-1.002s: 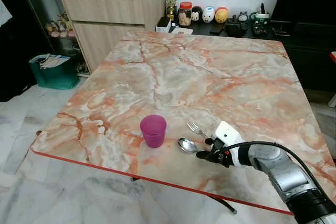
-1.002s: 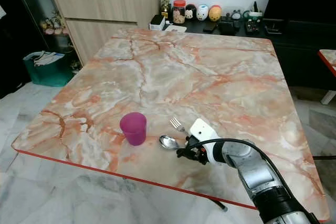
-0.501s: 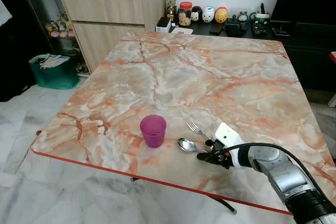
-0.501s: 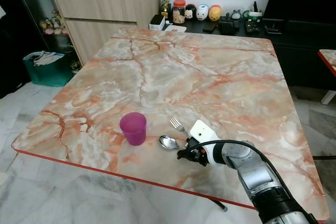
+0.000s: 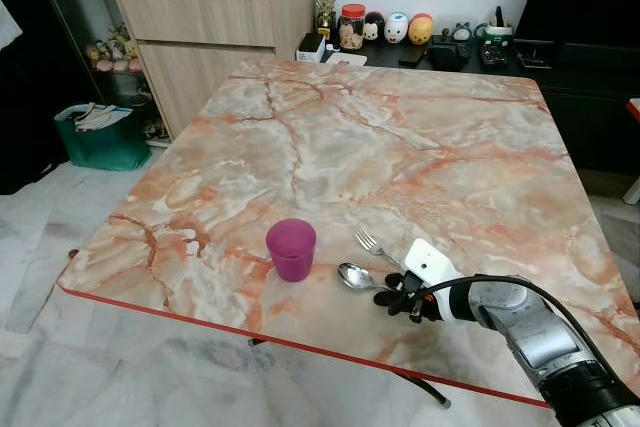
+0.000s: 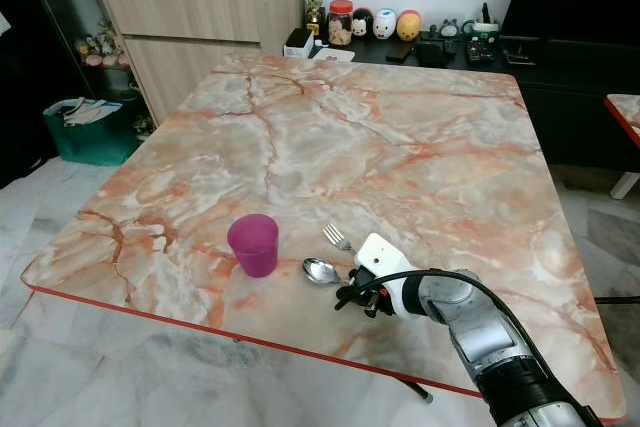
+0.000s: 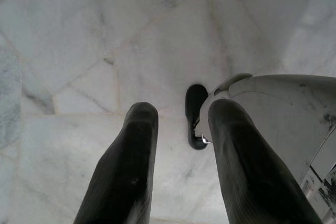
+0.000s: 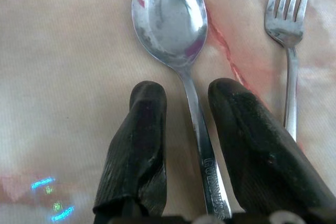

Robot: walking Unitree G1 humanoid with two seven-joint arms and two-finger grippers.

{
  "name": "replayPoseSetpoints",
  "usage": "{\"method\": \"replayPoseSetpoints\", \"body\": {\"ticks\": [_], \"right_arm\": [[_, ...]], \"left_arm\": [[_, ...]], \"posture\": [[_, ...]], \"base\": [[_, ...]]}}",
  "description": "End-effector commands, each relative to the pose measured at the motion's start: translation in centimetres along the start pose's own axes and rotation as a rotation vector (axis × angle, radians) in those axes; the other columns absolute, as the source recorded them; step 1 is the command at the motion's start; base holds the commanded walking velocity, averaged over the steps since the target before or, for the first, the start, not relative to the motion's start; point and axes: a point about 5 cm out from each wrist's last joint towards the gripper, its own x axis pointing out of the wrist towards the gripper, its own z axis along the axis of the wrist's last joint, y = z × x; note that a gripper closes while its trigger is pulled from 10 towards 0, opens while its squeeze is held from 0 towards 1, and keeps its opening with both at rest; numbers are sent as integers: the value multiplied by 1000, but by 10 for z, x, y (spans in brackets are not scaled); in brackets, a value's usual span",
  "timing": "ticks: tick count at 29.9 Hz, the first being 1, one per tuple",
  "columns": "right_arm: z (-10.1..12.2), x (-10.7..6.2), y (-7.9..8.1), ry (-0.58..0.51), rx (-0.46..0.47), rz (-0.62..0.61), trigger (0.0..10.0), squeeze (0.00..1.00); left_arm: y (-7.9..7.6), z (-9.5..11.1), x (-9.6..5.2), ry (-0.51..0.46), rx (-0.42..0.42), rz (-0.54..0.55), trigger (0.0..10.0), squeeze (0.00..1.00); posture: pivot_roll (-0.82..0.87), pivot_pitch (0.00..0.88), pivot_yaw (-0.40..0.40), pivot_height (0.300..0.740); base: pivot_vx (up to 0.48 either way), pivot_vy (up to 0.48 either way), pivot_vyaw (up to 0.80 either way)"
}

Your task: Setting the table

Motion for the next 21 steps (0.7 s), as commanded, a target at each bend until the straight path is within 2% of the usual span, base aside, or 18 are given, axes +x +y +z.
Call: {"method": "replayPoseSetpoints", "body": {"ticks": [1, 4, 5, 6, 7, 8, 9, 21], "right_arm": [[-5, 1, -2, 40, -1, -14, 10000, 0], [-5, 1, -3, 46, -5, -16, 9647, 0], [-5, 1, -3, 47, -5, -16, 7804, 0], [-6, 1, -4, 49, -6, -18, 6667, 0], [-6, 1, -4, 49, -6, -18, 6667, 0], [-6, 0, -4, 52, -8, -20, 2039, 0], [-7, 0, -4, 55, -10, -22, 196, 0], [-11, 0, -5, 79, -15, -28, 0, 0]], "left_arm": [[2, -4, -2, 21, -7, 1, 10000, 0], [2, -4, -2, 22, -8, -1, 10000, 0], [2, -4, -2, 22, -8, -2, 10000, 0], [2, -4, -2, 21, -9, -2, 10000, 0], [2, -4, -2, 21, -9, -2, 10000, 0], [2, -4, -2, 22, -9, -3, 10000, 0], [2, -4, -2, 22, -10, -5, 10000, 0], [2, -6, -3, 28, -12, -8, 10000, 0]], "posture": [[-58, 0, 47, 740], [-57, 0, 47, 740], [-57, 0, 48, 740], [-57, 0, 48, 740], [-57, 0, 48, 740], [-57, 0, 47, 740], [-56, 0, 47, 740], [-50, 0, 47, 740]], "base": [[0, 0, 0], [0, 0, 0], [0, 0, 0], [0, 0, 0], [0, 0, 0], [0, 0, 0], [0, 0, 0], [0, 0, 0]]}}
